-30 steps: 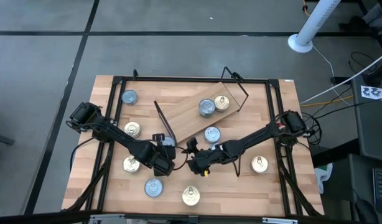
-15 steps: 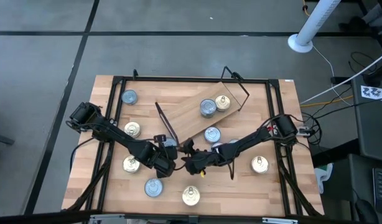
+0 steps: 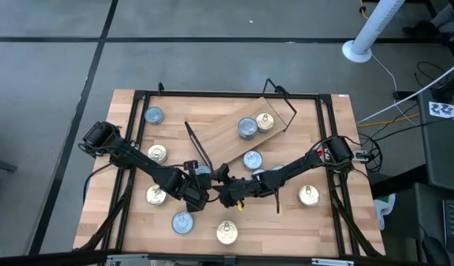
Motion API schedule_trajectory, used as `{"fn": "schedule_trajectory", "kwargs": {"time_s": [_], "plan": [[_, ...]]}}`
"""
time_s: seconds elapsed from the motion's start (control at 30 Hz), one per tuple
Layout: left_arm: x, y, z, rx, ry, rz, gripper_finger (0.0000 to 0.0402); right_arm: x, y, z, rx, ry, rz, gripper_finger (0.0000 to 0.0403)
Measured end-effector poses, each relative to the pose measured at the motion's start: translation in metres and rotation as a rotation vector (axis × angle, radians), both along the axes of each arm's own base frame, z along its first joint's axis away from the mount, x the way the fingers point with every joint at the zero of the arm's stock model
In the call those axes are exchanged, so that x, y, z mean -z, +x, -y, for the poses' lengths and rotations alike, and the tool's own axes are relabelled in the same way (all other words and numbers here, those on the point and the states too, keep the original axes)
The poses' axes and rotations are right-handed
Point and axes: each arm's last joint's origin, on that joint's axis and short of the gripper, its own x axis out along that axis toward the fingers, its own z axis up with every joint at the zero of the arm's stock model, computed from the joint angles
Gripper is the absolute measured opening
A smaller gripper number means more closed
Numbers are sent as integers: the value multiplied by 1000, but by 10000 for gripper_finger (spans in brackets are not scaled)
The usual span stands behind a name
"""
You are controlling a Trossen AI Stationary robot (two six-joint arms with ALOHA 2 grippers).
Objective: Stack canned seafood by type on shelf
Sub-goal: Put the red tuna can on the shelf
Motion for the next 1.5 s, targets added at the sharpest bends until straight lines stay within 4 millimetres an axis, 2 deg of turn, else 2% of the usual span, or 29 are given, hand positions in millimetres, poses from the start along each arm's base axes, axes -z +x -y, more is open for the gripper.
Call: {"fn": "schedule_trajectory", "kwargs": {"time_s": [0.17,0.57,0.8,0.9,1.2,1.5], "plan": [[0,0,0,0,-1,0,0,5,1,0,7,-12,-2,259],[0,0,0,0,0,-1,0,40,10,0,100,-151,46,259],[0,0,0,0,-1,0,0,43,12,0,110,-154,72,255],[-1,0,0,-1,-1,1,0,42,13,0,96,-143,87,236],[-2,0,0,-4,2,17,0,42,13,-1,84,-144,81,142],[-1,2,2,7,-42,13,22,40,14,-2,79,-124,102,118]]}}
